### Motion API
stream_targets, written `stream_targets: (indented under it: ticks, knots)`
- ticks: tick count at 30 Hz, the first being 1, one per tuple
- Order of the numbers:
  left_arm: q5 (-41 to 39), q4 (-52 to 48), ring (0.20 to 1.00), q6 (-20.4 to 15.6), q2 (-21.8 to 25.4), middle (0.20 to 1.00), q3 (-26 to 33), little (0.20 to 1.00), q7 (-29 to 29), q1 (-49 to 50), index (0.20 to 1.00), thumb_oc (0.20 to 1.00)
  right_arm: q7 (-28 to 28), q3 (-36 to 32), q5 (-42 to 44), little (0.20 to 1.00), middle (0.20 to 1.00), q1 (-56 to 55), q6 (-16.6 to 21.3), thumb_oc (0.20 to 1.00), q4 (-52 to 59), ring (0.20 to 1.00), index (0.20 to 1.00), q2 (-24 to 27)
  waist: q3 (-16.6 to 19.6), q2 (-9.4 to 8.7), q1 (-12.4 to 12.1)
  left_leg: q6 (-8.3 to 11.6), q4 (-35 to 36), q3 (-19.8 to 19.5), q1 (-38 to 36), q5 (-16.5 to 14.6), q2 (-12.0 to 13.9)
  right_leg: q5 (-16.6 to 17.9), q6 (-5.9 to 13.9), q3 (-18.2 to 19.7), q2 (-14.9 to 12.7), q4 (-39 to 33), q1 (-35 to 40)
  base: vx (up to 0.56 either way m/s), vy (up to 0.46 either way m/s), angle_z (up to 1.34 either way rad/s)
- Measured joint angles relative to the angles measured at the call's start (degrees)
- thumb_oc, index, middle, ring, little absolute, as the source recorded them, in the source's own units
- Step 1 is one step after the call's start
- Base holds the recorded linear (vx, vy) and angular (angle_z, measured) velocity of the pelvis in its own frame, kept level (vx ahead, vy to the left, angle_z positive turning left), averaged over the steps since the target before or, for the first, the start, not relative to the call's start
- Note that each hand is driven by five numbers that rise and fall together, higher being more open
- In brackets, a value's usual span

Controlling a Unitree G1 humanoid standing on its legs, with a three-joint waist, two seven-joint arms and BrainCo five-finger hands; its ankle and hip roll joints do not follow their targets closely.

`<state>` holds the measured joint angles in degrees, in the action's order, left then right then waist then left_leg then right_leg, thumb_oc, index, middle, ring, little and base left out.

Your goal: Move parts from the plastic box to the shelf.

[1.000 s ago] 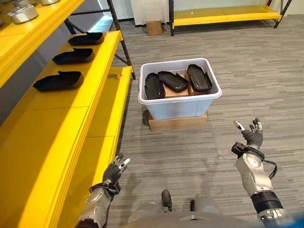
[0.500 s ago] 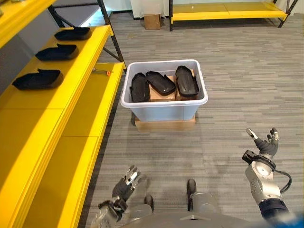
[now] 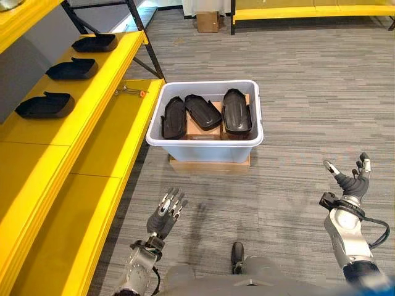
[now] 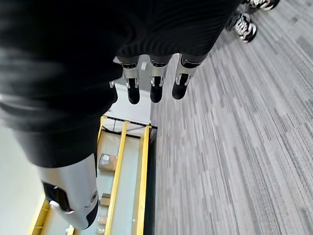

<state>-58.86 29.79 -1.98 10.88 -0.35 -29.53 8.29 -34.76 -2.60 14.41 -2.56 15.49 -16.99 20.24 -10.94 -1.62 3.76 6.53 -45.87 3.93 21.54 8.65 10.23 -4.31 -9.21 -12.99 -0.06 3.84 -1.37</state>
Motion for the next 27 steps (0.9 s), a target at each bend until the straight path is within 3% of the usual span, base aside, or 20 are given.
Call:
stream_targets:
  ticks: [1,2,3,4,5,6,7,9,12,13,15,17,19,21,22,23,24,25,27]
  knots:
    - [0.1,-0.1,1.000,0.2,0.2,1.000,0.5,1.000,0.2,0.4,1.000,1.000,0.2,0.1,0.0,1.000,1.000,0.1,0.2,1.000,0.0,1.000,1.000,-0.9,0.0,-0.70,-0.5,-0.87,-0.3,1.4,2.6,-2.5,-0.3,-0.1,0.61,0.9,-0.2,0.1,0.2,0.26,0.251,-0.36]
    - [0.1,-0.4,1.000,0.3,0.3,1.000,1.5,1.000,0.8,0.9,1.000,1.000,0.6,0.5,0.0,1.000,1.000,0.6,0.3,1.000,-0.2,1.000,1.000,-1.8,-0.5,-1.41,-0.7,-3.76,7.9,5.4,2.1,-4.7,-0.1,-0.4,1.67,1.7,-0.2,-0.1,1.3,0.22,0.303,-0.37]
    - [0.1,-0.3,1.000,0.0,0.6,1.000,1.5,1.000,1.3,1.3,1.000,1.000,1.2,1.2,0.0,1.000,1.000,0.8,0.4,1.000,-0.4,1.000,1.000,-1.8,-0.7,-1.18,-0.4,-4.24,14.6,6.9,1.1,-5.0,-0.4,-0.4,1.93,1.7,0.1,0.1,2.1,0.22,0.305,-0.37]
    - [0.2,-0.4,1.000,0.0,1.2,1.000,1.4,1.000,1.6,1.8,1.000,1.000,2.0,1.5,0.0,1.000,1.000,1.1,0.5,1.000,-0.6,1.000,1.000,-1.8,-0.5,-0.57,-0.1,-4.19,19.9,7.2,0.8,-4.9,-0.8,-0.7,2.35,1.8,0.8,0.0,2.9,0.21,0.263,-0.48]
    - [1.1,-0.3,1.000,-0.8,2.0,1.000,1.3,1.000,2.8,2.4,1.000,1.000,3.1,2.5,0.0,1.000,1.000,1.1,0.5,1.000,-0.9,1.000,1.000,-1.2,-0.5,-0.52,-0.4,-4.19,32.2,8.2,-2.4,-4.8,-2.2,-1.2,3.41,2.6,1.5,-0.5,3.9,0.25,0.271,-0.60]
    - [1.7,-0.2,1.000,-1.7,2.9,1.000,1.4,1.000,3.9,2.5,1.000,1.000,4.2,3.2,0.0,1.000,1.000,1.1,0.5,1.000,-0.9,1.000,1.000,-0.6,-0.7,0.08,-0.3,-4.17,38.9,7.9,-3.9,-4.5,-2.8,-1.2,3.32,2.8,2.0,-1.2,5.5,0.34,0.369,-0.70]
    - [2.2,0.2,1.000,-2.5,3.8,1.000,1.5,1.000,5.3,2.3,1.000,1.000,5.1,3.3,0.0,1.000,1.000,0.7,0.4,1.000,-1.3,1.000,1.000,-0.7,-0.6,0.28,-0.3,-3.77,41.3,7.8,-4.7,-3.8,-2.9,-1.3,3.51,3.0,2.6,-1.5,6.5,0.42,0.463,-0.59]
    - [2.2,4.4,1.000,-4.6,4.2,1.000,1.9,1.000,7.2,0.3,1.000,1.000,6.5,4.7,0.0,1.000,1.000,-0.1,-0.1,1.000,-3.3,1.000,1.000,0.4,-0.1,0.27,0.2,-3.96,50.3,7.6,-7.8,-2.2,-2.5,-3.2,7.07,3.9,2.7,-0.1,7.5,0.34,0.445,-0.32]
    - [2.1,9.6,1.000,-6.3,3.7,1.000,3.6,1.000,8.5,-2.2,1.000,1.000,8.2,7.2,0.0,1.000,1.000,-0.2,-0.7,1.000,-5.3,1.000,1.000,1.0,-0.7,-0.74,0.3,-4.58,49.3,8.4,-10.1,-1.6,-0.5,-3.5,7.20,5.2,2.9,0.9,9.5,0.25,0.404,-0.37]
    - [2.1,9.3,1.000,-6.6,3.3,1.000,3.6,1.000,9.0,-2.4,1.000,1.000,9.0,7.1,0.0,1.000,1.000,-0.2,-0.7,1.000,-5.1,1.000,1.000,1.1,-0.9,-1.15,-0.2,-4.79,43.7,8.8,-10.7,-1.8,-2.1,-3.5,7.27,5.5,2.7,1.0,10.0,0.25,0.448,-0.43]
    - [2.2,8.4,1.000,-6.7,3.3,1.000,3.8,1.000,9.6,-2.6,1.000,1.000,9.4,6.7,0.0,1.000,1.000,-0.2,-0.8,1.000,-4.4,1.000,1.000,1.1,-1.1,-1.01,-0.1,-5.72,39.6,11.4,-11.7,-2.4,-4.4,-3.7,7.56,3.4,2.4,0.7,10.2,0.19,0.360,-0.15]
    - [3.6,7.9,1.000,-6.7,3.3,1.000,3.7,1.000,9.7,-3.1,1.000,1.000,9.3,5.4,0.1,1.000,1.000,-0.3,-0.8,1.000,-4.2,1.000,1.000,0.5,-1.5,-1.36,0.1,-8.99,38.1,14.1,-14.1,-4.7,-8.8,-3.8,7.69,1.6,2.2,1.4,10.1,0.13,0.300,0.22]
    - [3.9,7.0,1.000,-6.7,3.2,1.000,3.7,1.000,10.0,-2.9,1.000,1.000,9.5,5.1,0.0,1.000,1.000,-0.2,-0.9,1.000,-4.0,1.000,1.000,0.3,-2.5,0.38,-0.2,-11.32,40.4,14.6,-17.5,-6.2,-9.9,-3.8,7.87,0.5,3.8,3.9,9.8,0.14,0.328,0.23]
    - [3.8,6.8,1.000,-6.5,3.3,1.000,3.7,1.000,10.2,-2.1,1.000,1.000,9.7,5.5,0.0,1.000,1.000,0.2,-1.5,1.000,-2.3,1.000,1.000,0.3,-2.8,1.66,-0.7,-12.96,45.5,14.7,-20.6,-7.3,-9.7,-5.1,9.61,0.1,4.7,4.4,9.6,0.06,0.179,-0.02]
    - [3.8,6.3,1.000,-6.1,3.3,1.000,3.7,1.000,10.6,-1.8,1.000,1.000,9.8,5.6,0.0,1.000,1.000,0.5,-1.5,1.000,-1.5,1.000,1.000,0.4,-3.4,2.30,-0.5,-12.63,47.2,15.0,-21.7,-5.9,-9.3,-6.6,10.69,0.0,4.5,6.0,9.1,0.04,0.186,0.01]
    - [3.8,5.8,1.000,-6.0,2.4,1.000,3.5,1.000,11.3,-1.6,1.000,1.000,9.9,5.6,-0.1,1.000,1.000,0.6,-1.6,1.000,-1.1,1.000,1.000,1.1,-3.8,3.18,-0.9,-13.60,47.8,14.7,-21.9,-5.8,-9.5,-9.8,10.25,-1.2,3.0,9.0,7.2,0.04,0.224,-0.09]
    - [3.7,4.9,1.000,-6.0,1.2,1.000,3.5,1.000,11.6,-1.1,1.000,1.000,9.8,5.7,0.0,1.000,1.000,0.8,-1.9,1.000,-0.4,1.000,1.000,1.3,-3.9,4.12,-2.2,-14.51,48.0,15.9,-21.6,-6.3,-9.9,-9.6,10.86,-3.0,-2.3,8.9,5.8,0.01,0.180,-0.29]
    - [3.8,4.5,1.000,-6.0,1.6,1.000,3.5,1.000,12.1,-0.3,1.000,1.000,9.8,6.5,0.0,1.000,1.000,1.2,-2.3,1.000,1.1,1.000,1.000,1.0,-4.1,3.38,-3.8,-14.04,47.9,16.9,-21.1,-6.3,-11.2,-8.2,12.80,-2.7,-8.3,7.7,4.4,0.00,0.181,-0.19]
    - [3.8,4.5,1.000,-6.0,2.8,1.000,3.5,1.000,12.4,-0.8,1.000,1.000,9.8,7.8,-0.1,1.000,1.000,1.2,-2.6,1.000,1.7,1.000,1.000,0.9,-4.3,2.25,-4.8,-13.91,48.0,16.5,-20.5,-6.2,-11.6,-6.8,14.85,-2.2,-12.9,6.8,3.8,0.00,0.170,0.10]
